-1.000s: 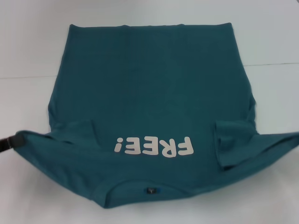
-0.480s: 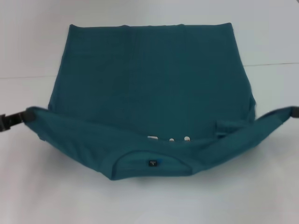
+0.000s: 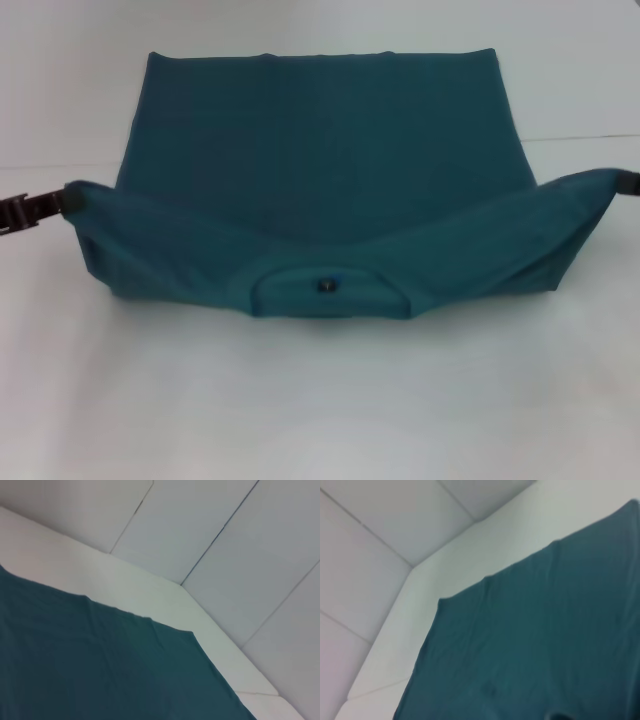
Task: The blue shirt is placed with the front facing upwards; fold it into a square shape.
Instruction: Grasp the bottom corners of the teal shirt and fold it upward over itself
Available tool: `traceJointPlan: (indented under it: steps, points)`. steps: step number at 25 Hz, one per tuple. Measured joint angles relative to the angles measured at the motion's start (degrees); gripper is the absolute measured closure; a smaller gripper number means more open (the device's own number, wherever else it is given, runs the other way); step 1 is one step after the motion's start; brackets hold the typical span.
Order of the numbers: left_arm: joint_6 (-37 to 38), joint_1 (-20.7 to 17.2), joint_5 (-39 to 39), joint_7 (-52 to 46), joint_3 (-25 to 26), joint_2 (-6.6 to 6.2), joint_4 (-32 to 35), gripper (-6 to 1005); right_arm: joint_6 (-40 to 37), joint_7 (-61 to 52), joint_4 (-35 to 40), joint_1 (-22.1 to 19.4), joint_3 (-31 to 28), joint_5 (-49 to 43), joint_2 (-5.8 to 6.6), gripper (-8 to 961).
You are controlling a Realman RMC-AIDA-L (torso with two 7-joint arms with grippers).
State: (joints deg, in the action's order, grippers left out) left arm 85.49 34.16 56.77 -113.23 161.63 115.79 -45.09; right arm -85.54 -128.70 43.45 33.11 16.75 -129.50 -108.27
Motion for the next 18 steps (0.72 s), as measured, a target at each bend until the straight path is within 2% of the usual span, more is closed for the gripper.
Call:
traceJointPlan:
  steps: [10,18]
  points:
    - [-7.63,3.68,2.37,4.08,-0.11,-0.66,5.92,973,6.23,1.57,-3.57,2.5,0.63,0.75,0.08,953]
    - [-12.52,6.19,2.84,5.55,-1.63,-0.64,7.47,973,11.09,2.01,-4.92,4.32,2.43,1.47,-0.31,953]
